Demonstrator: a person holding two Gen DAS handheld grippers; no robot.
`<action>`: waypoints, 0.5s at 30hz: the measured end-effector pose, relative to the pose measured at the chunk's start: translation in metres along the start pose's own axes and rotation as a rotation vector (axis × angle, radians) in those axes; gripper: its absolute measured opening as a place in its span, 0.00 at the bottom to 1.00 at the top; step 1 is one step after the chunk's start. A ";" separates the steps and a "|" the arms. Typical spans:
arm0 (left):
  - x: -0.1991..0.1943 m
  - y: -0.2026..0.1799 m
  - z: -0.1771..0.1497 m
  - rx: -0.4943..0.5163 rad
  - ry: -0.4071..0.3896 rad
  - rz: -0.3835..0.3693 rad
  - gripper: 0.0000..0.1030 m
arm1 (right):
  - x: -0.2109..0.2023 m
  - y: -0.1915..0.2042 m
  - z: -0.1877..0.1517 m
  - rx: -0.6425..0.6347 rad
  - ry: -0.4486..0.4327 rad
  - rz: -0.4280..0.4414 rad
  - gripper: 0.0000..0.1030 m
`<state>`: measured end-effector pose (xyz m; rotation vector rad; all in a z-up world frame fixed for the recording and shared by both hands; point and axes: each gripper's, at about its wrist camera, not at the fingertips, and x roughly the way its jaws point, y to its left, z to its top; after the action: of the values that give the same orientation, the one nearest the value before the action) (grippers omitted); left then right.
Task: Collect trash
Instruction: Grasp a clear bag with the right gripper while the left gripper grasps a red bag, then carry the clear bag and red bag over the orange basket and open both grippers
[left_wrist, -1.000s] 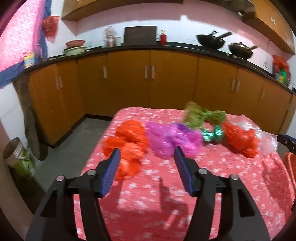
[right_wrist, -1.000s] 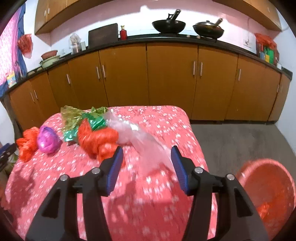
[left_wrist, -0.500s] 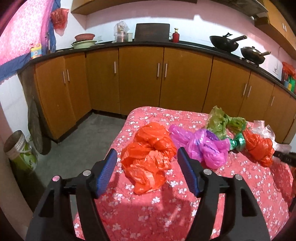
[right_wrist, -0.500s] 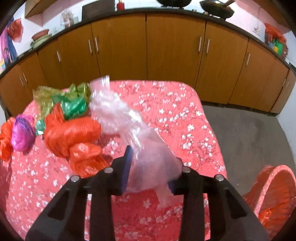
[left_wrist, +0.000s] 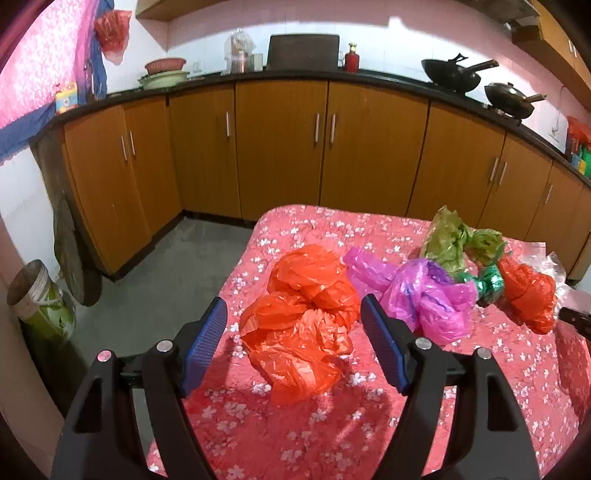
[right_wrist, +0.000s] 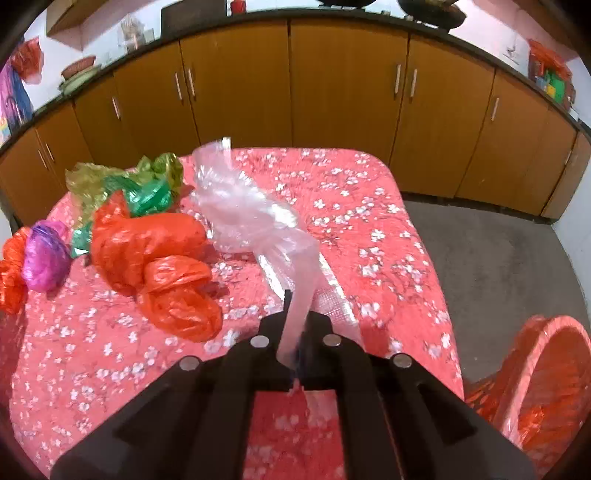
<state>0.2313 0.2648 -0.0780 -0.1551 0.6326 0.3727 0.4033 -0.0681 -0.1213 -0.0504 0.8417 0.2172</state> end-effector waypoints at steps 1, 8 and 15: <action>0.003 0.001 0.000 -0.002 0.012 0.002 0.72 | -0.004 -0.001 -0.004 0.015 -0.006 0.007 0.03; 0.029 0.004 -0.001 0.001 0.115 -0.009 0.72 | -0.018 -0.003 -0.018 0.056 -0.017 0.052 0.03; 0.037 -0.007 -0.003 0.039 0.163 -0.065 0.44 | -0.023 -0.002 -0.022 0.072 -0.019 0.064 0.03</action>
<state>0.2599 0.2687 -0.1024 -0.1698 0.7933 0.2861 0.3732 -0.0771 -0.1189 0.0454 0.8325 0.2468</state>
